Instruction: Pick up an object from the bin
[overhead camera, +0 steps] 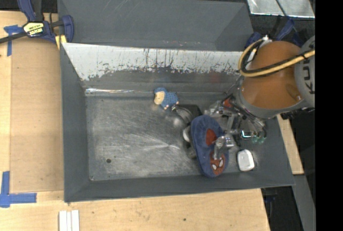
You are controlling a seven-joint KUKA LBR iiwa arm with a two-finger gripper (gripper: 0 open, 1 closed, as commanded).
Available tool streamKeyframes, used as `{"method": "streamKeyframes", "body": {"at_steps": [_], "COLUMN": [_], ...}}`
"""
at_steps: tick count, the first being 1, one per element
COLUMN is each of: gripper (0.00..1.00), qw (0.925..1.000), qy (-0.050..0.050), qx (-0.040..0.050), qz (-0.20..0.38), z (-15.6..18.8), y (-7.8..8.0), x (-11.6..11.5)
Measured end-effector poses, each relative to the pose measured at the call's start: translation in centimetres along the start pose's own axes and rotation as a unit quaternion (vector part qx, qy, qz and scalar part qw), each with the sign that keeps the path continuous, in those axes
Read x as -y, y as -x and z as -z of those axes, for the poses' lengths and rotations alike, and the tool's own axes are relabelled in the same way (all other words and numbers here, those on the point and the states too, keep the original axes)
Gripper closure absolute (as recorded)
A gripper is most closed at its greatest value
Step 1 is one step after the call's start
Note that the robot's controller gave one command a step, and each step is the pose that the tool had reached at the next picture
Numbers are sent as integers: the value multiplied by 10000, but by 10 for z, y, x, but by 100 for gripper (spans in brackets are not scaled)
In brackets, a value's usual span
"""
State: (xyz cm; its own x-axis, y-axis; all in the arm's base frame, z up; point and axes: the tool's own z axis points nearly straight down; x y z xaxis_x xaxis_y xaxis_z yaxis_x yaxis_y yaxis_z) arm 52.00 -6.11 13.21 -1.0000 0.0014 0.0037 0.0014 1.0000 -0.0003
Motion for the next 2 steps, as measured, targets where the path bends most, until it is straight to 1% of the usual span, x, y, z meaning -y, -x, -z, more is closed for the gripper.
{"method": "streamKeyframes", "body": {"at_steps": [1,2], "gripper": [0,0], "qw": [9807,9884], "qy": [11,-81], "qx": [-7,38], "qz": [1957,1515], "z": [-55,-53], "y": [74,94], "x": [8,-64]}}
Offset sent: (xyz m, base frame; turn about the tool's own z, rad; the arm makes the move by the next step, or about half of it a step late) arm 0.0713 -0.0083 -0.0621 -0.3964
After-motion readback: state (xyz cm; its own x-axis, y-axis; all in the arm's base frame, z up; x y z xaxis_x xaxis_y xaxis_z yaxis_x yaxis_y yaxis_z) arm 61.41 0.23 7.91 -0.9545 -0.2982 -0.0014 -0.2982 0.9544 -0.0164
